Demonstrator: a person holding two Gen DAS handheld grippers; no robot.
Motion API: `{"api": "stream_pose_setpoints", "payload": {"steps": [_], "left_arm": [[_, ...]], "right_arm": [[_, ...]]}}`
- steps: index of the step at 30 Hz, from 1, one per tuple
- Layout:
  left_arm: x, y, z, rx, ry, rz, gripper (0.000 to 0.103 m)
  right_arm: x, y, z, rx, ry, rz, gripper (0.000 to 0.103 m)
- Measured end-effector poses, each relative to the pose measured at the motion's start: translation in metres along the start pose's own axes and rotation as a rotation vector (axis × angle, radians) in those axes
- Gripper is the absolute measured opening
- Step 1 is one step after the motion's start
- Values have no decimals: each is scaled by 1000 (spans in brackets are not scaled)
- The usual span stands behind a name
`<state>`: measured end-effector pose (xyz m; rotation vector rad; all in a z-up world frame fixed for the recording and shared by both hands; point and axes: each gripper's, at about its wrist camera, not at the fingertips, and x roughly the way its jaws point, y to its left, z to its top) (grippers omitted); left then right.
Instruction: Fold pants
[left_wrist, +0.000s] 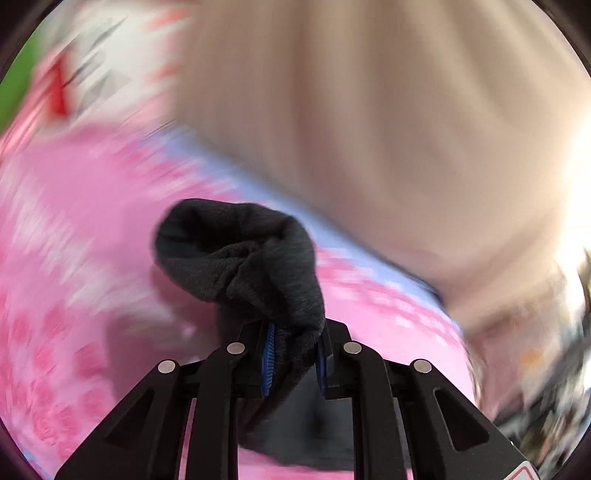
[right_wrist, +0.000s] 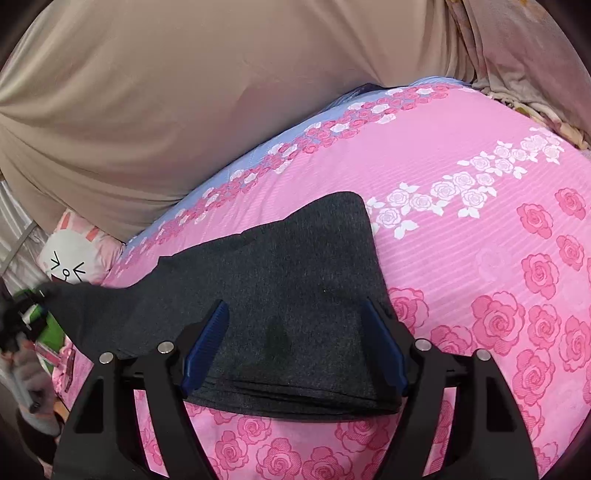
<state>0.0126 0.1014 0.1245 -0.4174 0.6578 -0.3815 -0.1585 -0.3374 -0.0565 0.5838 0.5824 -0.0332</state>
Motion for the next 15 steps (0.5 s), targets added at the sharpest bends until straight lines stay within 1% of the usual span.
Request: {"api": "stream_pose_setpoints", "payload": {"steps": [1,3,4,5,6,7,8,9,10,11,13,15], "left_arm": [[0,-27,0,53,2,-38,14],[5,-91,-10,170,40,-131,14],[17,-128,-24,233,91,-192,15],[29,-150,-38,273,138,-227,16],[45,-172,-57,316,195,-254,20],[68,-192,-83,362,274,-273,30],[86,-201,-103,386,334,-282,40],[112,-208,-129,401,413,-271,53],[124,-208,-144,396,449,-240,53],[132,-205,-157,379,479,-225,52],[129,-192,-163,322,497,-276,52],[114,-173,-152,304,464,-294,54]], "right_arm": [[-2,-2,1,11,-8,13,73],[-8,-9,2,44,-23,50,75],[-10,-11,2,54,-26,60,75],[-13,-13,3,55,-27,62,75],[-16,-16,3,52,-31,56,75],[-19,-18,3,52,-32,51,76],[-24,-23,4,55,-32,46,76],[-27,-28,4,60,-32,40,77],[-31,-32,4,63,-30,31,77],[-33,-35,4,64,-29,25,77],[-40,-43,5,74,-23,36,77],[-44,-43,9,87,-12,99,77]]}}
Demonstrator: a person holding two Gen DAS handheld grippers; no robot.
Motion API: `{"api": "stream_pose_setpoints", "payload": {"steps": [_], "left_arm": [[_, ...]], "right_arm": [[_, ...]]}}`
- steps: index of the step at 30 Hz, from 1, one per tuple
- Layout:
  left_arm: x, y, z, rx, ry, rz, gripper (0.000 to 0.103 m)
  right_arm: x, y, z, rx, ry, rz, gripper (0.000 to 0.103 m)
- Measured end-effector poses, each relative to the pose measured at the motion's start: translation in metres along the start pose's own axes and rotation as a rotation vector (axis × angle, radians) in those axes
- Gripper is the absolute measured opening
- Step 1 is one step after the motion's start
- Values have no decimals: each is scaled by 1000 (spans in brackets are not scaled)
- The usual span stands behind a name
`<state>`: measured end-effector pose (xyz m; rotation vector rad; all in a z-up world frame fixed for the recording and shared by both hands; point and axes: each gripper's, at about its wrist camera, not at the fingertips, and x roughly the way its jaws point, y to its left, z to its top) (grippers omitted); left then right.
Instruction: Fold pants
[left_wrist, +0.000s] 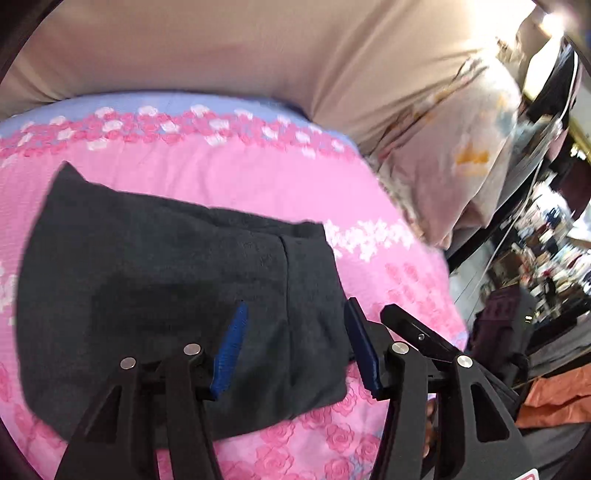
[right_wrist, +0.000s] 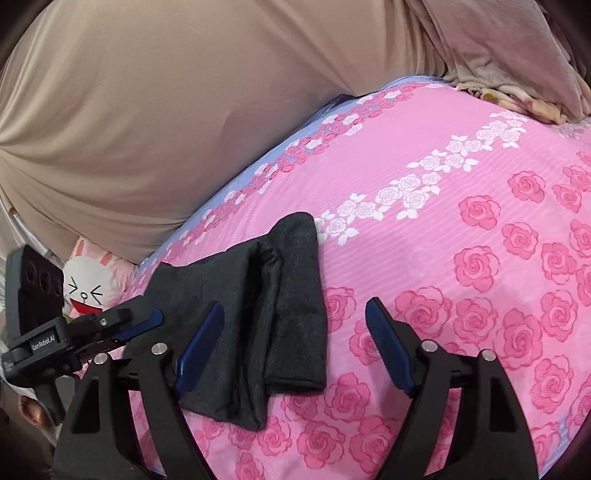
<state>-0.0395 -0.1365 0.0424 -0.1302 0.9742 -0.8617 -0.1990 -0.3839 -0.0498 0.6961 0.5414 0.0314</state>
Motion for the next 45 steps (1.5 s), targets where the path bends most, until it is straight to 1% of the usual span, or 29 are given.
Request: {"api": "stream_pose_setpoints", "payload": {"steps": [2,3,4,5,6,7,8,9,10,12,13,14,15,16,17,19,21,22,23,24,25,26,27,30,33,36,41,43,45], "left_arm": [[-27,8,-3,-8,-74,9,61],[-43,12,-2,-16,-126,36,68],[-53,12,0,-25,-168,68,71],[-62,17,2,-33,-204,97,71],[-74,26,2,-43,-240,140,71],[-77,33,3,-48,-253,169,71],[-76,37,7,-51,-260,198,71],[-80,45,6,-53,-266,243,71],[-82,52,5,-57,-268,285,71],[-88,68,3,-72,-271,346,71],[-90,73,4,-79,-272,349,71],[-94,79,2,-90,-272,347,71],[-97,82,0,-96,-275,348,71],[-99,87,0,-103,-279,350,71],[-100,90,-1,-108,-278,349,71],[-90,101,-3,-134,-249,329,75],[-73,113,-2,-167,-196,304,75],[-60,119,-3,-186,-162,299,75],[-52,124,-4,-201,-138,309,75],[-45,129,-6,-218,-117,324,75],[-37,136,-8,-246,-97,328,75],[-33,139,-9,-260,-82,319,75],[-29,141,-10,-270,-68,311,75],[-13,146,-12,-281,-30,302,75],[-4,144,-14,-270,-13,309,75],[1,140,-14,-248,-15,332,77],[10,132,-12,-213,-18,368,80],[12,130,-12,-203,-17,380,81],[12,130,-12,-202,-15,382,81]], "right_arm": [[2,6,3,5,12,62,77],[7,13,5,-6,29,90,78],[14,20,7,-24,43,98,82],[22,26,8,-47,63,94,88],[39,36,8,-77,108,79,91],[51,41,7,-97,138,65,91],[64,44,6,-111,164,48,87],[80,50,4,-137,206,34,66],[89,58,3,-168,235,13,32],[82,83,13,-262,192,-8,22],[71,95,20,-302,152,-9,19],[52,109,33,-344,80,-18,17],[42,114,41,-356,39,-31,16],[35,113,49,-363,4,-66,16],[38,103,56,-361,17,-114,16],[64,70,54,-307,128,-168,20],[87,38,41,-211,210,-232,22],[88,28,33,-163,222,-216,22],[82,24,29,-140,203,-195,25],[72,20,25,-108,170,-167,34],[66,19,24,-89,146,-169,58],[61,16,22,-77,124,-180,80],[58,15,21,-71,119,-175,86],[63,5,20,3,162,-58,87],[68,-3,19,80,165,27,88],[74,1,21,91,168,47,90],[81,12,19,78,168,30,97],[77,12,16,89,162,32,97],[73,6,18,131,141,55,97]]}}
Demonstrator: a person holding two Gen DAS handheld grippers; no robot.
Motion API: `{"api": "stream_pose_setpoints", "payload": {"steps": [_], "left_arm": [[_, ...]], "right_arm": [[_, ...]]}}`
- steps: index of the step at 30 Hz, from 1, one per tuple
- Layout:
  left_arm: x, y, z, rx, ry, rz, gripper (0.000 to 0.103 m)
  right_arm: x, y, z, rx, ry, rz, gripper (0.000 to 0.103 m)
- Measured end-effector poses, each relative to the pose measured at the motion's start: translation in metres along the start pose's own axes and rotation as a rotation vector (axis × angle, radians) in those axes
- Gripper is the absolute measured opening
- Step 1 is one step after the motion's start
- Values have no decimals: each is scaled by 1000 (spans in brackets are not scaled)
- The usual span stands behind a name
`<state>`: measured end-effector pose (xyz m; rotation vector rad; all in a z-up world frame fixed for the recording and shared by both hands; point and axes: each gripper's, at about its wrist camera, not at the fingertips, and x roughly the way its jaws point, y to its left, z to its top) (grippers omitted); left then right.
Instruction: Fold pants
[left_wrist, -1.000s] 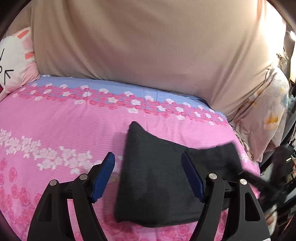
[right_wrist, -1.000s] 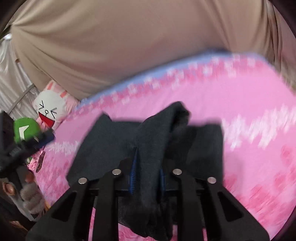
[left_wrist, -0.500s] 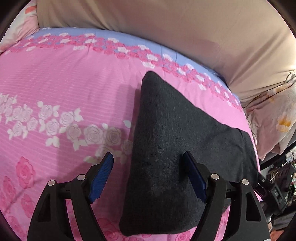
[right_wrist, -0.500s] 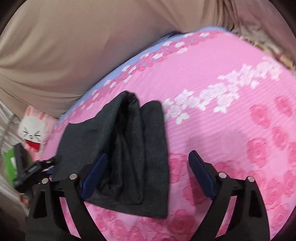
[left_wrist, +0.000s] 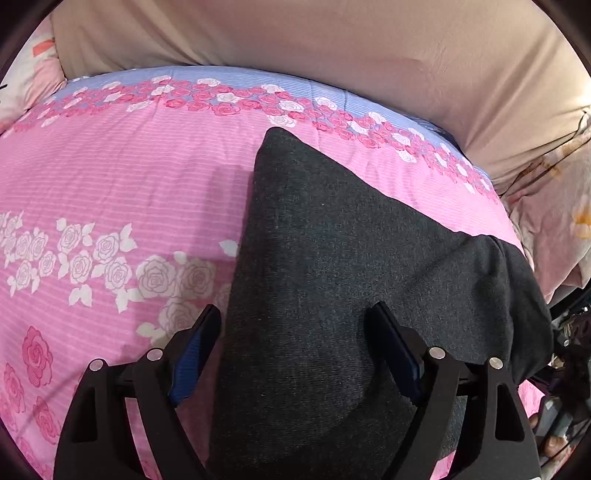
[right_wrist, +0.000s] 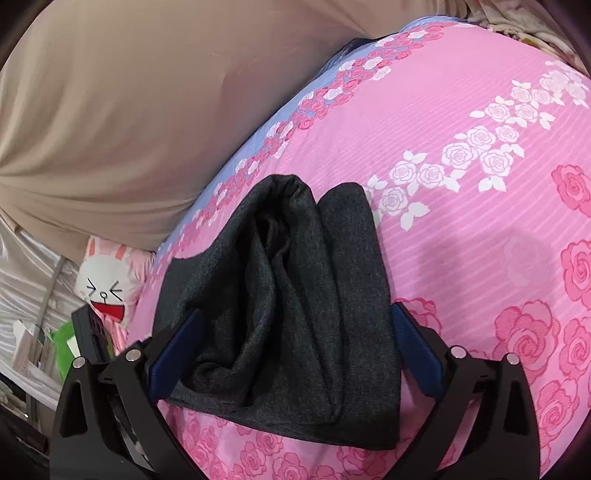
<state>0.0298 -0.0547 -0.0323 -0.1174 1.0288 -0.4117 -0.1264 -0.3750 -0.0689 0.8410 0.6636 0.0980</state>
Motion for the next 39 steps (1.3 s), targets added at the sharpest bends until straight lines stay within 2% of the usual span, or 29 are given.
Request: {"api": "stream_pose_setpoints", "payload": {"steps": [2,5,8,12,14,15,16,17,18,19,21,23,24,26,27,29,30,31,33,34,35,36,37,38,39], "left_arm": [[0,0,0,-2,2,-5,81],[0,-1,0,1,1,-4,82],[1,-4,-1,15,-3,5,85],[3,-6,0,21,-1,1,89],[5,-9,2,40,7,-44,87],[5,-11,3,47,7,-60,71],[4,-11,6,44,0,-46,51],[2,-9,9,38,3,-56,41],[-2,-5,12,25,9,-85,21],[-11,3,17,-8,23,-154,18],[-33,13,19,-37,26,-217,17],[-73,22,11,-1,-11,-208,17],[-84,25,7,10,-17,-204,20],[-102,39,-10,11,-5,-182,30],[-102,45,-19,6,14,-163,31],[-89,55,-40,-6,67,-121,34],[-82,59,-48,-14,78,-106,39],[-78,63,-54,-37,66,-103,49],[-72,68,-60,-80,62,-125,58],[-71,67,-60,-84,44,-135,62],[-68,62,-58,-76,33,-136,64],[-66,59,-57,-66,27,-129,63],[-64,55,-55,-56,20,-112,43],[-64,52,-55,-47,18,-89,37],[-67,50,-53,-43,12,-92,25]], "right_arm": [[-9,-9,1,39,-31,33,97],[-12,-13,-1,47,-13,65,97],[-5,-2,-5,-3,27,36,98],[10,14,-8,-87,30,-30,98],[19,20,-6,-119,49,-20,96],[26,25,-4,-140,62,-23,89],[32,30,-4,-164,70,-57,53],[35,36,-3,-187,70,-90,35],[32,44,-2,-197,56,-81,34],[26,51,-2,-204,42,-66,32],[10,71,-7,-237,23,-10,31],[-3,87,-20,-266,35,40,31],[-6,90,-32,-271,54,58,31],[0,86,-55,-269,112,51,38],[9,78,-68,-257,160,15,38],[18,61,-86,-219,167,-42,48],[14,56,-89,-204,136,-7,49],[12,54,-89,-188,133,4,51],[10,53,-89,-162,132,16,55],[10,56,-91,-180,133,12,60],[12,60,-92,-210,130,-3,60],[14,67,-95,-248,120,-31,55],[16,73,-97,-280,106,-57,41],[14,77,-98,-297,96,-70,35],[9,85,-99,-322,76,-86,34]]}}
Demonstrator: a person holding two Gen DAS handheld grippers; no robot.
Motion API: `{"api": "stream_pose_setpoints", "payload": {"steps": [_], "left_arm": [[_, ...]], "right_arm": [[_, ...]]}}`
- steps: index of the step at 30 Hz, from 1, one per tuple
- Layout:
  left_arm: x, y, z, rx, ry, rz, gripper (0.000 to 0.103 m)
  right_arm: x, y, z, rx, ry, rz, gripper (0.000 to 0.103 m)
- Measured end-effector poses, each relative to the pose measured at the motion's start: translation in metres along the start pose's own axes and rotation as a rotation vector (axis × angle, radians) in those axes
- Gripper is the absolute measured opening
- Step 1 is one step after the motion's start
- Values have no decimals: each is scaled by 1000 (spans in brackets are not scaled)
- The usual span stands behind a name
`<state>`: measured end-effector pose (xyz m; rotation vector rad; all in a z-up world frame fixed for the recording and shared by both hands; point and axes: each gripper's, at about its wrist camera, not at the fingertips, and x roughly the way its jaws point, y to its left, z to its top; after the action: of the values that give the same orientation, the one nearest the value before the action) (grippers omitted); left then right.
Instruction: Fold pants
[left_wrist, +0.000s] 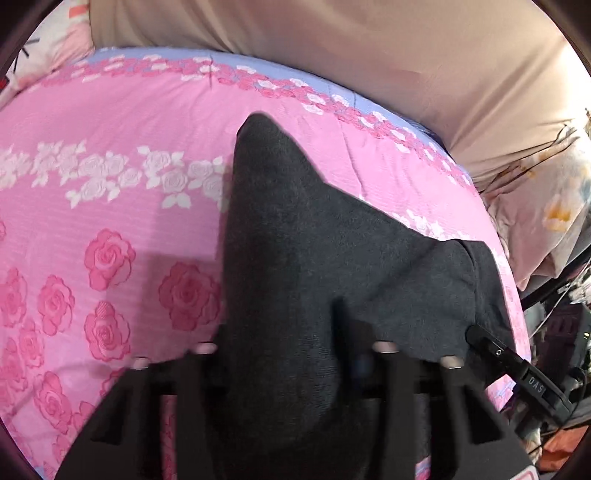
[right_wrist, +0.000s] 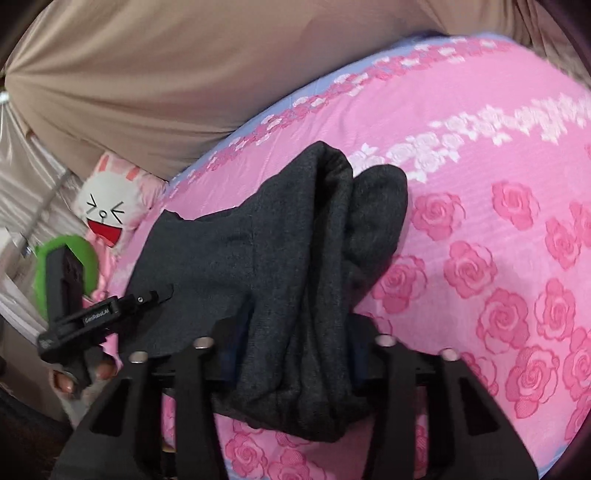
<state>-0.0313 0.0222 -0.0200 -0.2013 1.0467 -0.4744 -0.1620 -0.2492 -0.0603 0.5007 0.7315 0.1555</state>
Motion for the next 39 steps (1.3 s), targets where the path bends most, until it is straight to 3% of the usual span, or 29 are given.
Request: {"api": "stream_pose_setpoints", "payload": {"steps": [1,7,17,22,32,39], "left_arm": [[-10,-3,2,6,-18,-37,20],[-78,-30,19,108,-166,-127,18],[-180,-82,48,283,-492,-113,18],[-211,-100,67,340,-608,-93,18],[-214,-121,122,371,-752,-29,19],[-179,-109,181,338,-754,-10,19]], "right_arm": [[-7,7,-1,-18,-18,-4,32],[-56,47,15,-147,-151,1,31],[-129,103,68,-301,-430,63,32],[-145,127,97,-346,-528,82,33],[-132,148,168,-382,-618,93,34],[-84,140,221,-358,-613,100,34]]}}
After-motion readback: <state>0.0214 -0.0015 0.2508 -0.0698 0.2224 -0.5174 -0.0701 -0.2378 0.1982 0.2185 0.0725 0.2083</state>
